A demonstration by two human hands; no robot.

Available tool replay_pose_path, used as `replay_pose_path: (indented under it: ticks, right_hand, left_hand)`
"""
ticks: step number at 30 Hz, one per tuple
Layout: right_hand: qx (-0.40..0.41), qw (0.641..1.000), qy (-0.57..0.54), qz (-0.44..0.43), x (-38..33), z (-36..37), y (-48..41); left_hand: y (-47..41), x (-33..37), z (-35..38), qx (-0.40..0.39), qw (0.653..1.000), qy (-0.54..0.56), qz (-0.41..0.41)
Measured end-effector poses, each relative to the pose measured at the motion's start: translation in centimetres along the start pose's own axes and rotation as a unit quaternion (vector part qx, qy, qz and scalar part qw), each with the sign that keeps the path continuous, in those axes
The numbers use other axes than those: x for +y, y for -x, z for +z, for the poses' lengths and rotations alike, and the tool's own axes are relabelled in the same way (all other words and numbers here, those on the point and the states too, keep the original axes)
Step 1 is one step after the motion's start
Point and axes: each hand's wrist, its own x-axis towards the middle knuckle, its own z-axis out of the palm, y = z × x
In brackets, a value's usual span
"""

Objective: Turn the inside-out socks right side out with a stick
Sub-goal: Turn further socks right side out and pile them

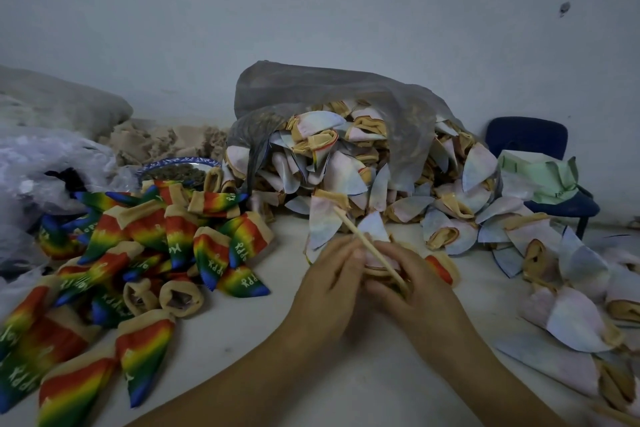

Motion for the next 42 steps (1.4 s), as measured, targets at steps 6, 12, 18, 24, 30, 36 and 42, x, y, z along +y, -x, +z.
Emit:
replay_pose_path:
  ticks: [6,12,18,24,30,36,42]
  right_hand:
    - [0.064,0.998,-0.03,0.001,-0.1,-0.6,0.4]
    - [0.047,0.999,0.006,0.001,-0.6,-0.1,0.6]
    - [0.05,0.996,0.072,-0.005,-0.6,0.2,0.7]
    - [0.116,0.993,0.028,0.008,-0.8,0.0,0.5]
    - [0.109,0.986,-0.097,0.079,-1.3,-0.1,0.7]
    - [0.13,0.978,-0.13,0.099,-0.9,0.0,0.2]
    - [0.113,0.989,-0.089,0.042,-1.0,-0.1,0.2]
  left_hand:
    - [0.2,0.6,0.1,-0.022,0.998,0.028,-0.061]
    - [0.1,0.3,0.2,0.002,0.984,0.14,-0.113]
    - [-0.1,0.4,0.1,0.037,0.98,0.15,-0.129]
    - [-0.4,0.5,0.1,0.031,0.957,0.235,-0.165]
    - [-0.7,1.2,0.0,-0.057,0.853,0.455,-0.25]
    - [-0.6,2.2,0.5,-0.124,0.857,0.439,-0.239]
    - [-0.2,1.2,0.6,-0.061,0.942,0.284,-0.172]
